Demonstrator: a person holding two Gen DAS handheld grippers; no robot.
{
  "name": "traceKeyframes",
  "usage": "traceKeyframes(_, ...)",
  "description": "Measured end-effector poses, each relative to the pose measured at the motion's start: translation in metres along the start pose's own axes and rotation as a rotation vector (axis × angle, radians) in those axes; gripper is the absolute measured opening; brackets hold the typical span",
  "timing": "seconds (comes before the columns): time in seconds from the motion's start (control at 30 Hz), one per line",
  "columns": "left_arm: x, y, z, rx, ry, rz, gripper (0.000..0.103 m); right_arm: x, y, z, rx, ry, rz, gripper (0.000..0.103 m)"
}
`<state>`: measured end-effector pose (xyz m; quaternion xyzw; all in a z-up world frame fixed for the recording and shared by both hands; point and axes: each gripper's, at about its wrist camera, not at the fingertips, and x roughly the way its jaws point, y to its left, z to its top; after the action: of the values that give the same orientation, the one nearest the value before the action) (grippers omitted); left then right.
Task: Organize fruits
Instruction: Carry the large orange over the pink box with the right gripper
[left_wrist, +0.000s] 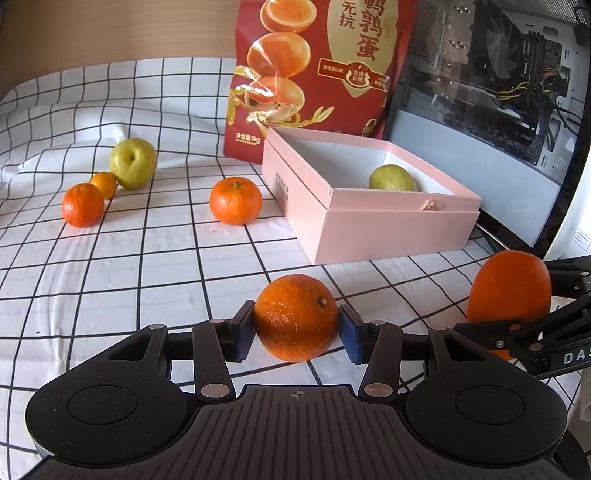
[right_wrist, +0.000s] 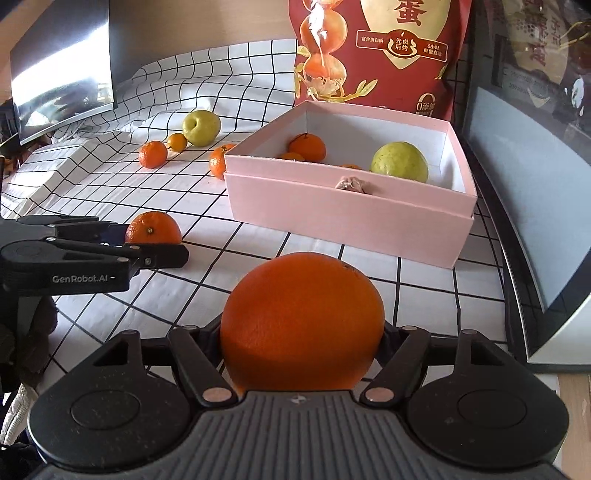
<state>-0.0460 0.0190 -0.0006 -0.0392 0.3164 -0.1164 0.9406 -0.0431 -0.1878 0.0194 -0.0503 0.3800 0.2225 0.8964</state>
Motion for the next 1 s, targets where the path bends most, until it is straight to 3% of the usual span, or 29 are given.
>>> traceKeyframes(0.27, 0.0, 0.0, 0.0, -0.001, -0.001, 0.0, 0.052, -0.008, 0.004, 0.0, -0.002, -0.057, 0.006, 0.073)
traceKeyframes(0.43, 0.0, 0.001, 0.0, -0.011, -0.003, -0.007, 0.052, -0.007, 0.027, 0.002, -0.086, -0.121, -0.033, 0.072)
traceKeyframes(0.67, -0.001, 0.002, -0.001, -0.026, -0.006, -0.014, 0.052, -0.018, 0.047, -0.001, -0.179, -0.147, 0.019, 0.065)
traceKeyframes(0.83, -0.001, 0.004, -0.001, -0.044, -0.009, -0.016, 0.052, -0.014, 0.041, 0.004, -0.129, -0.141, 0.032, 0.067)
traceKeyframes(1.0, -0.004, 0.016, -0.004, -0.138, -0.035, -0.046, 0.052, 0.002, 0.03, 0.015, -0.034, -0.125, 0.065, 0.072)
